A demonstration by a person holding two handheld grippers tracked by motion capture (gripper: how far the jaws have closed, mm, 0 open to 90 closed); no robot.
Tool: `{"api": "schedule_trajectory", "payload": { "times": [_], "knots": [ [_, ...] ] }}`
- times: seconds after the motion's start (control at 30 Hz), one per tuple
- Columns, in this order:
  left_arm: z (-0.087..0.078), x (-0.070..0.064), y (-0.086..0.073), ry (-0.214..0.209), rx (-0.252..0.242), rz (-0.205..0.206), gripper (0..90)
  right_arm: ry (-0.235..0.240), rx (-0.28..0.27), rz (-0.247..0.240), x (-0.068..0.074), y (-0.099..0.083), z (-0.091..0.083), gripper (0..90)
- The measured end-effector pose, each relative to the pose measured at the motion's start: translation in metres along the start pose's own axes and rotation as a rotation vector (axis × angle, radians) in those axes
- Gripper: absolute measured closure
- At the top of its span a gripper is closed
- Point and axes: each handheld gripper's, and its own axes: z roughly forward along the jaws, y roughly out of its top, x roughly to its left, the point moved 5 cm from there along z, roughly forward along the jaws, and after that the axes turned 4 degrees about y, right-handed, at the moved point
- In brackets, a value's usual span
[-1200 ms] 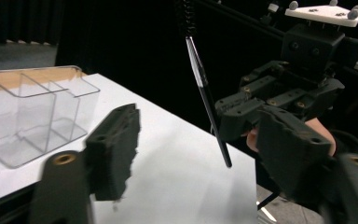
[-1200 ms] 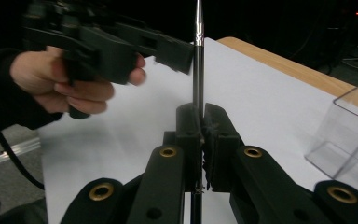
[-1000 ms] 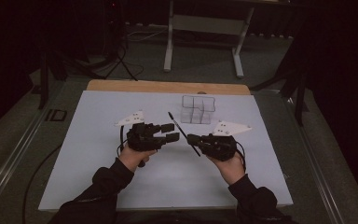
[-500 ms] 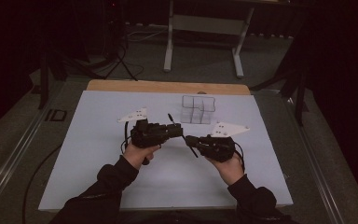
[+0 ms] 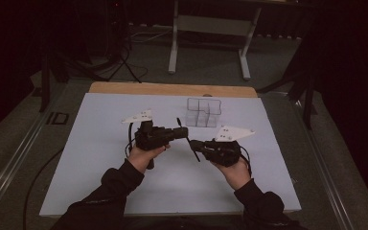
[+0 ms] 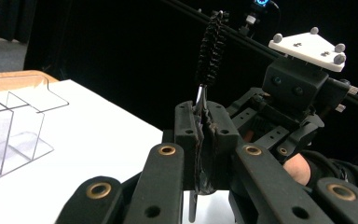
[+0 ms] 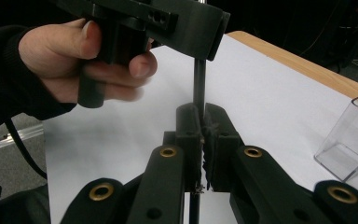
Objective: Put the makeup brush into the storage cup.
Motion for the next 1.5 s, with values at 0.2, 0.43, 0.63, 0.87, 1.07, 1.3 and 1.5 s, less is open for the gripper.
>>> {"api": "schedule_trajectory", "payload": {
  "times": [0.2, 0.43, 0.63, 0.87, 1.07, 1.3, 1.5],
  "knots": [
    [0.0, -0.001, 0.001, 0.007, -0.012, 0.004, 86.4, -0.007, -0.006, -0.006, -0.001, 0.001, -0.001, 85.6],
    [0.0, -0.006, 0.005, 0.008, -0.02, 0.025, 86.5, 0.018, -0.015, 0.023, -0.002, 0.003, -0.002, 75.8],
    [0.001, -0.012, 0.009, -0.002, -0.008, 0.038, 86.5, 0.009, -0.017, 0.019, -0.002, 0.003, -0.002, 63.4],
    [-0.003, -0.013, 0.014, 0.025, 0.006, 0.07, 86.5, 0.009, -0.039, 0.038, -0.004, 0.006, -0.005, 46.4],
    [-0.013, -0.009, 0.024, 0.068, -0.009, 0.078, 86.5, -0.014, -0.046, 0.038, -0.006, 0.007, -0.01, 32.9],
    [-0.022, -0.003, 0.037, 0.118, -0.023, 0.087, 86.5, -0.039, -0.062, 0.06, -0.008, 0.001, -0.02, 14.8],
    [-0.025, 0.0, 0.046, 0.146, -0.03, 0.103, 86.5, -0.069, -0.077, 0.065, -0.011, -0.005, -0.028, 12.6]
  ]
}}
